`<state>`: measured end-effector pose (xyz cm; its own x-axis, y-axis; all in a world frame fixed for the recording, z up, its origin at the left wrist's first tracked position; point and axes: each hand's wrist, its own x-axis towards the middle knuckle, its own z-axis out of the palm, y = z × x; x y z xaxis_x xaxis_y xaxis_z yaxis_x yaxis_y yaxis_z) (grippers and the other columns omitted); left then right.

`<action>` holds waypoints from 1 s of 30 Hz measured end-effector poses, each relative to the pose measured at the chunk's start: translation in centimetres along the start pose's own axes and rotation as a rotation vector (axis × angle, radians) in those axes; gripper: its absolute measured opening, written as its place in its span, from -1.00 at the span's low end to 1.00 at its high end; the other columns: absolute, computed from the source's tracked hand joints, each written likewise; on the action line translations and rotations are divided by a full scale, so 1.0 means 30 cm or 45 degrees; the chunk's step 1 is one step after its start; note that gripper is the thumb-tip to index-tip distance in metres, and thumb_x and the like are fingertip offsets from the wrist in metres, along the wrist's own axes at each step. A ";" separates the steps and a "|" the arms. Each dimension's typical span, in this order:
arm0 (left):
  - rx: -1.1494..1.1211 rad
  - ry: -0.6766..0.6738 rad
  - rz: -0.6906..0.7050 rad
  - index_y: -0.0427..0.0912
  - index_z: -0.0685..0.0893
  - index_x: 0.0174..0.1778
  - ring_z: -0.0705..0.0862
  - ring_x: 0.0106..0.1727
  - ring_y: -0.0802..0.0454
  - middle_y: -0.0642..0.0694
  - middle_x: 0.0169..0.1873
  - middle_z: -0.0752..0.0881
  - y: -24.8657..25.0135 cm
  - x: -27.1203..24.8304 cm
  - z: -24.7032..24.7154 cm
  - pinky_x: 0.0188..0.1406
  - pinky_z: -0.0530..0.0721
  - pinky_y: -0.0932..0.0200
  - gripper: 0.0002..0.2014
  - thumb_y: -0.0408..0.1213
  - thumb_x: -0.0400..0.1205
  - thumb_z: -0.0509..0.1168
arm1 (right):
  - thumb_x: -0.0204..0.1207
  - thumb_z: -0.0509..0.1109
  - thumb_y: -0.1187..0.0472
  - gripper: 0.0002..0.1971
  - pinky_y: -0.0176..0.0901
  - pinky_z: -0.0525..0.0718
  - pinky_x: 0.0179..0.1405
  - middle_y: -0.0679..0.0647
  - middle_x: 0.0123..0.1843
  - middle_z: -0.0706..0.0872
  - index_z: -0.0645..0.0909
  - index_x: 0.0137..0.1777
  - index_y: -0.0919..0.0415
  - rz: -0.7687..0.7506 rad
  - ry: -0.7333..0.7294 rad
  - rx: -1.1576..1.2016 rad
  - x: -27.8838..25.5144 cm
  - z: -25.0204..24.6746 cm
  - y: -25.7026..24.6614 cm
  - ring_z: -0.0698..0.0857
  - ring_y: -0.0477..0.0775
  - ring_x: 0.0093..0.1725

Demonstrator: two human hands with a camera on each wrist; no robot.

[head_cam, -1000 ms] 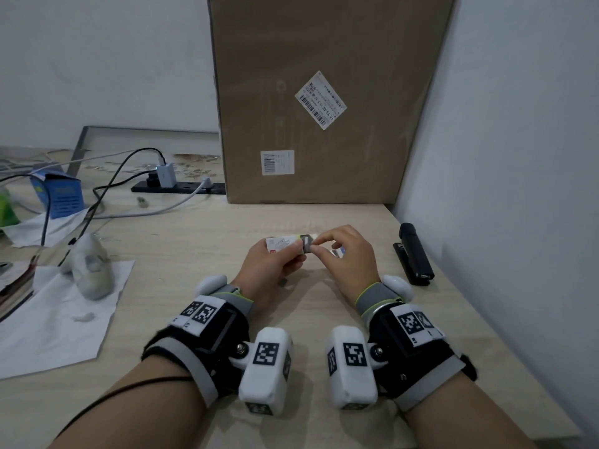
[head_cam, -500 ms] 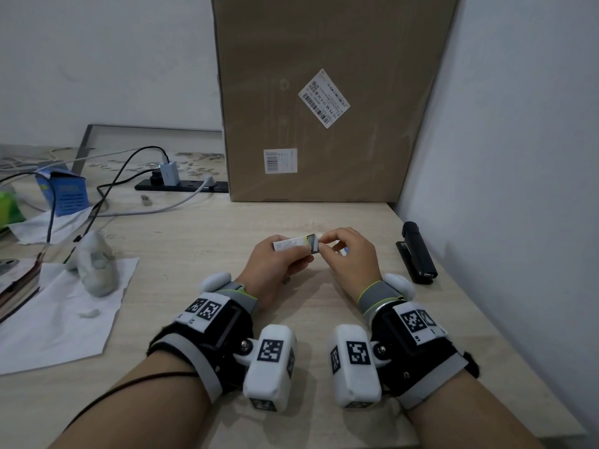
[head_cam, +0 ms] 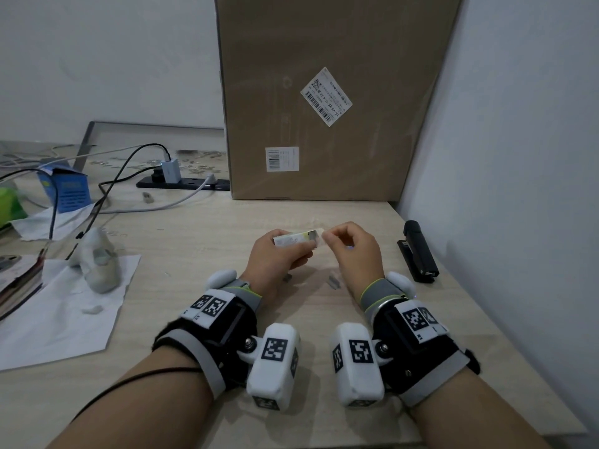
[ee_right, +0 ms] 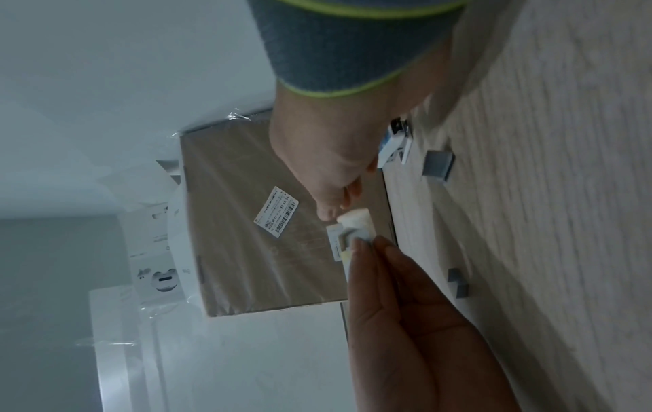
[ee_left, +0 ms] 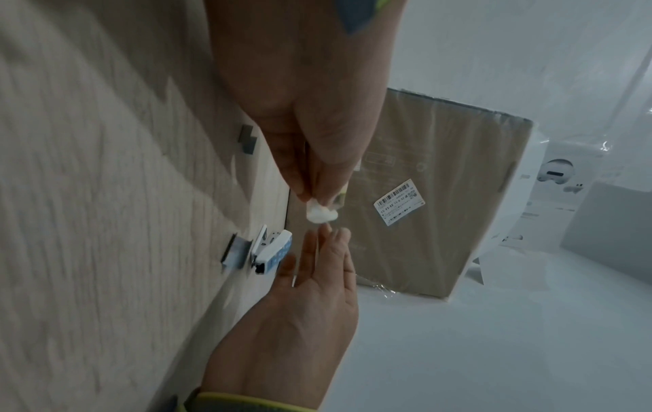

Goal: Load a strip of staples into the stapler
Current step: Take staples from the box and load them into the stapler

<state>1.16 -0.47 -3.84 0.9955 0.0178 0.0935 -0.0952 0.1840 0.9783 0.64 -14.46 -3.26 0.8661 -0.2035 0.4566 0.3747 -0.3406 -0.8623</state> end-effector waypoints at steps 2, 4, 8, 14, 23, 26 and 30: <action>-0.030 0.108 -0.033 -0.28 0.62 -0.15 0.75 -0.23 -0.05 -0.16 -0.35 0.75 -0.007 0.014 -0.015 -0.08 0.71 0.06 -0.78 -0.33 0.41 0.52 | 0.46 0.41 0.21 -0.88 -0.11 0.63 -0.11 0.06 -0.28 0.73 0.58 -0.29 0.14 0.050 0.072 0.007 0.004 0.003 0.005 0.71 0.07 -0.17; -0.073 0.172 -0.053 -0.28 0.65 -0.18 0.71 -0.30 0.01 -0.17 -0.35 0.72 -0.008 0.023 -0.028 -0.20 0.73 0.19 -0.87 -0.36 0.46 0.47 | 0.46 0.41 0.21 -0.88 -0.07 0.67 -0.20 0.10 -0.29 0.74 0.59 -0.28 0.18 0.097 0.033 -0.030 -0.002 0.004 0.006 0.74 0.07 -0.25; -0.134 0.091 -0.091 -0.30 0.67 -0.22 0.64 -0.38 0.06 -0.12 -0.45 0.65 0.005 0.015 -0.022 -0.41 0.64 0.32 -0.98 -0.42 0.49 0.38 | 0.53 0.34 0.20 -0.90 -0.08 0.64 -0.38 0.14 -0.17 0.77 0.62 -0.16 0.20 0.239 -0.173 -0.010 -0.018 0.010 -0.002 0.73 0.01 -0.31; -0.128 -0.080 -0.118 -0.35 0.60 0.03 0.64 -0.47 0.13 -0.16 -0.37 0.64 0.023 -0.003 0.003 -0.58 0.55 0.39 -0.79 -0.42 0.52 0.40 | 0.61 0.24 0.25 -0.75 -0.14 0.69 -0.18 -0.05 -0.28 0.78 0.70 -0.19 0.03 0.244 -0.253 0.260 -0.024 0.011 -0.026 0.78 -0.20 -0.32; -0.290 -0.232 -0.136 -0.25 0.52 0.00 0.69 -0.21 0.04 -0.17 -0.18 0.68 0.015 -0.013 0.007 -0.22 0.72 0.30 -0.80 -0.57 0.55 0.31 | 0.48 0.40 0.26 -0.89 -0.31 0.60 -0.31 0.07 -0.10 0.80 0.73 -0.14 0.05 0.309 -0.177 0.342 -0.019 0.002 -0.025 0.76 -0.03 -0.16; -0.312 -0.246 -0.139 -0.30 0.52 0.03 0.70 -0.20 0.03 -0.19 -0.17 0.68 0.013 -0.015 0.009 -0.21 0.74 0.31 -0.81 -0.57 0.56 0.29 | 0.48 0.41 0.25 -0.91 -0.37 0.61 -0.37 0.03 -0.16 0.78 0.74 -0.10 0.10 0.297 -0.140 0.318 -0.018 -0.002 -0.025 0.69 -0.13 -0.31; -0.312 -0.278 -0.161 -0.30 0.49 0.12 0.69 -0.14 0.05 -0.16 -0.14 0.68 0.012 -0.018 0.012 -0.19 0.74 0.29 -0.80 -0.50 0.60 0.27 | 0.45 0.44 0.26 -0.89 -0.45 0.59 -0.43 0.01 -0.26 0.77 0.75 -0.06 0.16 0.266 -0.097 0.296 -0.015 -0.004 -0.019 0.66 -0.23 -0.41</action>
<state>0.57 -0.77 -3.47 0.9734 -0.2262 0.0378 0.0579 0.4020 0.9138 0.01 -14.28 -2.96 0.9511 -0.1749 0.2546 0.2443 -0.0783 -0.9665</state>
